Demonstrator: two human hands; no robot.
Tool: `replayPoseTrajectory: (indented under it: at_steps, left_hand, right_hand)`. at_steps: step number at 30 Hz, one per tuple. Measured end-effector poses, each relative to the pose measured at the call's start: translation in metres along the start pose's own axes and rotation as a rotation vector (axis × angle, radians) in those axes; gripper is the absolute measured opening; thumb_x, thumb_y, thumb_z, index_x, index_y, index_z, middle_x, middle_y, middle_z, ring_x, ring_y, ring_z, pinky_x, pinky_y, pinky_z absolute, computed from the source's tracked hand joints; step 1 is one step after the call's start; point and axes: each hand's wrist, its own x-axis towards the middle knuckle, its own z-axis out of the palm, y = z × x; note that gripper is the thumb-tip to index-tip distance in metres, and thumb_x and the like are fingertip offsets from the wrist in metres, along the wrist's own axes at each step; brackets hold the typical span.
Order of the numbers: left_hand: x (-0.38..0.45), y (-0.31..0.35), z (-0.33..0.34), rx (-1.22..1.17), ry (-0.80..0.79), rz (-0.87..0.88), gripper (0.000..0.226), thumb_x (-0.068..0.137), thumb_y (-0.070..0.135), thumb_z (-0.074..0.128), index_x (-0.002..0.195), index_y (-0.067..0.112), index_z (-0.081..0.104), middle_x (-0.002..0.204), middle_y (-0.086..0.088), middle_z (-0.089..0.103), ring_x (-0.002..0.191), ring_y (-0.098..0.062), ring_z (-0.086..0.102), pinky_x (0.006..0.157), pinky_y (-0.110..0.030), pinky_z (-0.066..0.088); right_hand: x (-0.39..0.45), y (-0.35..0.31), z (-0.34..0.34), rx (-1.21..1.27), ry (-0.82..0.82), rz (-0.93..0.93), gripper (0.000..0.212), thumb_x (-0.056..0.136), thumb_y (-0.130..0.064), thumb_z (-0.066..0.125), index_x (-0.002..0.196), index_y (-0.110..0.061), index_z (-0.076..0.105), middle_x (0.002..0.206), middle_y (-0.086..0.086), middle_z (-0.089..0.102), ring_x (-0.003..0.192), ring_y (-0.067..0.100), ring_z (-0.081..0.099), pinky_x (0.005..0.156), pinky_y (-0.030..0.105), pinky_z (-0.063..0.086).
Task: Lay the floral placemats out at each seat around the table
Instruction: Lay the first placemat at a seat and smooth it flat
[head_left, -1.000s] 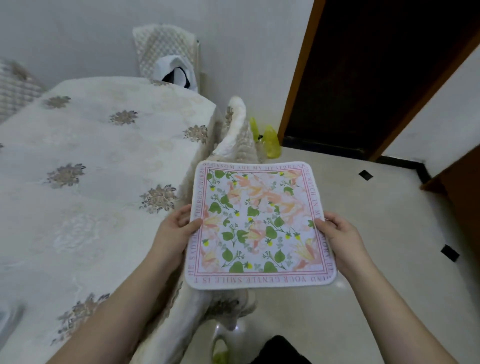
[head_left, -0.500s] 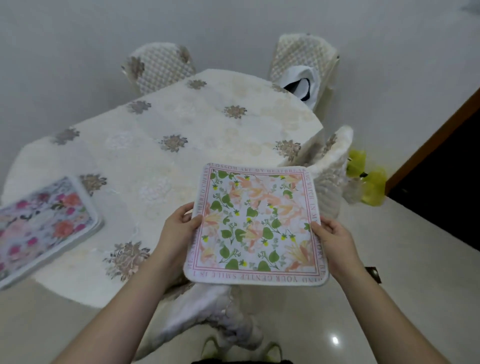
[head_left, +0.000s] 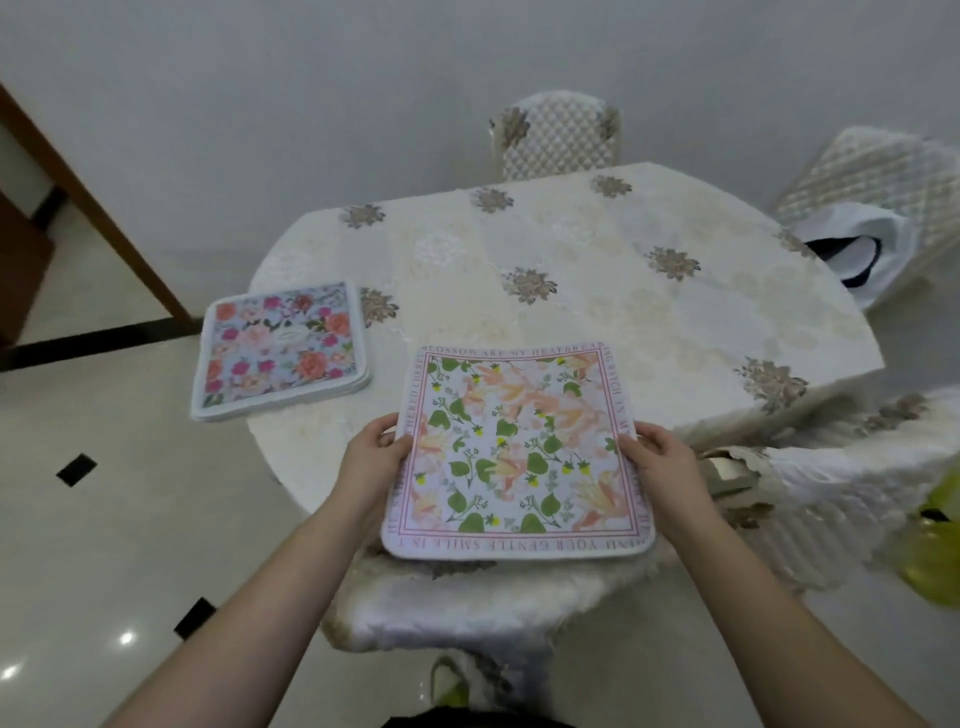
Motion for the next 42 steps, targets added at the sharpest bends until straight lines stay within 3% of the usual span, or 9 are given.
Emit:
replayPoseTrajectory:
  at_steps: [9,12,16,21,25,29,34,39,42]
  left_hand:
    - [0.066,-0.022,-0.055,0.023,0.112,-0.054,0.02,0.096,0.008,0.06,0.11,0.021,0.064,0.09,-0.004,0.078,0.078,-0.023,0.076,0.068,-0.04,0.061]
    - [0.078,-0.03,-0.061,0.037,0.141,-0.074,0.02,0.096,0.007,0.06,0.108,0.022,0.063,0.089,-0.003,0.077,0.075,-0.021,0.076,0.063,-0.037,0.061]
    - [0.089,-0.043,-0.066,0.131,0.163,-0.12,0.021,0.096,0.01,0.06,0.115,0.019,0.061,0.101,-0.005,0.073,0.082,-0.023,0.075,0.076,-0.046,0.062]
    - [0.086,-0.057,-0.059,0.299,0.213,-0.114,0.023,0.095,0.012,0.061,0.117,0.017,0.063,0.093,0.005,0.071,0.075,-0.009,0.071,0.058,-0.021,0.054]
    - [0.079,-0.069,-0.052,0.427,0.258,-0.096,0.023,0.096,0.012,0.058,0.116,0.019,0.068,0.092,0.011,0.071,0.075,-0.004,0.066,0.058,-0.015,0.047]
    - [0.084,-0.071,-0.043,0.567,0.326,-0.042,0.025,0.096,0.015,0.057,0.117,0.017,0.071,0.102,-0.001,0.074,0.078,-0.012,0.063,0.067,-0.025,0.048]
    - [0.091,-0.07,-0.036,0.693,0.382,0.041,0.015,0.093,0.011,0.061,0.097,0.008,0.075,0.071,-0.008,0.068,0.061,-0.019,0.059,0.054,-0.025,0.045]
    - [0.083,-0.072,-0.027,0.625,0.444,-0.003,0.017,0.09,0.013,0.066,0.102,0.023,0.06,0.083,0.003,0.063,0.073,-0.017,0.057,0.068,-0.027,0.041]
    - [0.081,-0.071,-0.028,0.517,0.491,-0.086,0.02,0.086,0.018,0.073,0.098,0.02,0.058,0.084,0.008,0.063,0.076,-0.011,0.06,0.062,-0.023,0.041]
  right_hand:
    - [0.057,-0.003,0.084,-0.247,-0.061,0.015,0.006,0.095,-0.018,0.062,0.095,-0.023,0.065,0.086,0.003,0.075,0.072,0.023,0.075,0.061,0.038,0.061]
    - [0.068,0.005,0.097,-0.338,-0.071,0.002,0.006,0.096,-0.019,0.06,0.097,-0.02,0.066,0.078,-0.002,0.076,0.067,0.017,0.074,0.056,0.032,0.058]
    - [0.087,0.015,0.107,-0.422,-0.087,0.022,0.008,0.096,-0.02,0.061,0.1,-0.019,0.068,0.078,-0.005,0.075,0.062,0.012,0.073,0.047,0.023,0.054]
    - [0.113,0.035,0.11,-0.537,-0.126,0.059,0.011,0.096,-0.021,0.061,0.101,-0.016,0.07,0.093,0.003,0.075,0.081,0.023,0.072,0.076,0.044,0.06]
    - [0.127,0.047,0.108,-0.603,-0.134,0.089,0.005,0.095,-0.021,0.062,0.096,-0.02,0.066,0.085,-0.007,0.07,0.076,0.013,0.069,0.063,0.031,0.056]
    - [0.141,0.047,0.107,-0.722,-0.187,0.06,0.002,0.095,-0.026,0.063,0.094,-0.025,0.061,0.081,-0.015,0.064,0.073,0.005,0.063,0.053,0.021,0.046]
    - [0.152,0.056,0.1,-0.804,-0.21,0.045,0.004,0.094,-0.023,0.064,0.092,-0.021,0.062,0.085,-0.005,0.067,0.077,0.014,0.065,0.065,0.031,0.053]
    - [0.15,0.061,0.092,-0.856,-0.199,0.021,0.006,0.094,-0.024,0.064,0.096,-0.019,0.062,0.081,-0.01,0.063,0.071,0.004,0.059,0.054,0.021,0.04]
    - [0.152,0.059,0.092,-0.838,-0.181,0.01,0.005,0.094,-0.023,0.064,0.096,-0.018,0.062,0.083,-0.008,0.065,0.069,0.003,0.059,0.05,0.019,0.038]
